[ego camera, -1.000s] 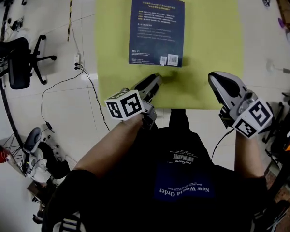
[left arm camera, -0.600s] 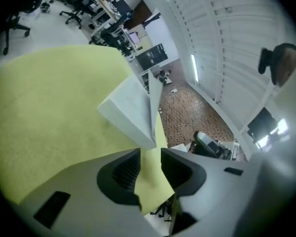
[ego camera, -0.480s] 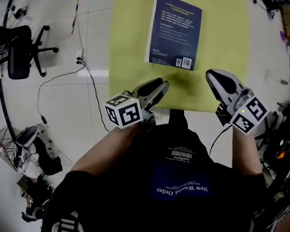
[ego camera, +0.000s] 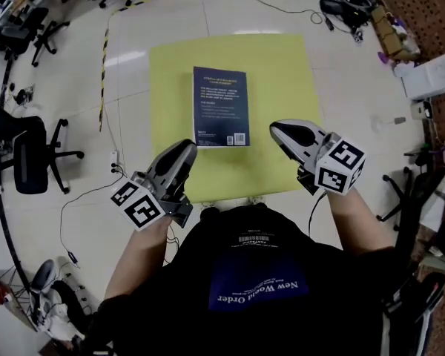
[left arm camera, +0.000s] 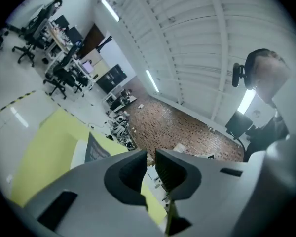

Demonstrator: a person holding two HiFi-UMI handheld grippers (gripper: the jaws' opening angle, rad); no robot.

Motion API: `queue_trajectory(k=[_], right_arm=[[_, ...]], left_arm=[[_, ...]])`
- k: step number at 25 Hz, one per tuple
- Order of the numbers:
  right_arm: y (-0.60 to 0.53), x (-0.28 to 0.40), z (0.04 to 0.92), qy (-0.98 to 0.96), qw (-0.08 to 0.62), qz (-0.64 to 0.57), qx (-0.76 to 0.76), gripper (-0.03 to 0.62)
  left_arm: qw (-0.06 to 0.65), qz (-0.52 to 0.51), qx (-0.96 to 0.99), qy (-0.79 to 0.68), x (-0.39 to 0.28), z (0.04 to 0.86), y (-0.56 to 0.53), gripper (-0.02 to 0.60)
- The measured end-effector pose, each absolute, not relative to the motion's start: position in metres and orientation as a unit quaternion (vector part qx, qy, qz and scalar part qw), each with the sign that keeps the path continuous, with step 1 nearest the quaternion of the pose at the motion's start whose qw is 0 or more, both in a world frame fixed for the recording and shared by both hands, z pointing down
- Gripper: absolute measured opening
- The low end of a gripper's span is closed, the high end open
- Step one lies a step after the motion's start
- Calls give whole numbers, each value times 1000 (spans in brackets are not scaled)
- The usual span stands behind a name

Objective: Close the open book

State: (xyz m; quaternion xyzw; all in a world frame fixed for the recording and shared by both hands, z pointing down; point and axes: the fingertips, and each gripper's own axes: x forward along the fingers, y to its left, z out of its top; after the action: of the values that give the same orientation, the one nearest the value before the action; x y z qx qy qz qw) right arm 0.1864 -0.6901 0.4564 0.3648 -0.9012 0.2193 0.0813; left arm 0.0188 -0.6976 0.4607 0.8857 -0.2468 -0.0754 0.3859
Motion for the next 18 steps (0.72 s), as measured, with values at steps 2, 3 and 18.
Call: queue_trajectory(k=[2, 3, 18], right_arm=[[-687, 191, 437, -903, 78, 205, 369, -15], [-685, 193, 427, -905, 76, 200, 369, -15], [-665, 230, 315, -898, 1, 134, 419, -15]], left_arm=[[352, -85, 898, -250, 12, 429, -703, 29], [336, -89, 904, -251, 10, 414, -703, 8], [202, -101, 948, -224, 7, 320, -673, 8]])
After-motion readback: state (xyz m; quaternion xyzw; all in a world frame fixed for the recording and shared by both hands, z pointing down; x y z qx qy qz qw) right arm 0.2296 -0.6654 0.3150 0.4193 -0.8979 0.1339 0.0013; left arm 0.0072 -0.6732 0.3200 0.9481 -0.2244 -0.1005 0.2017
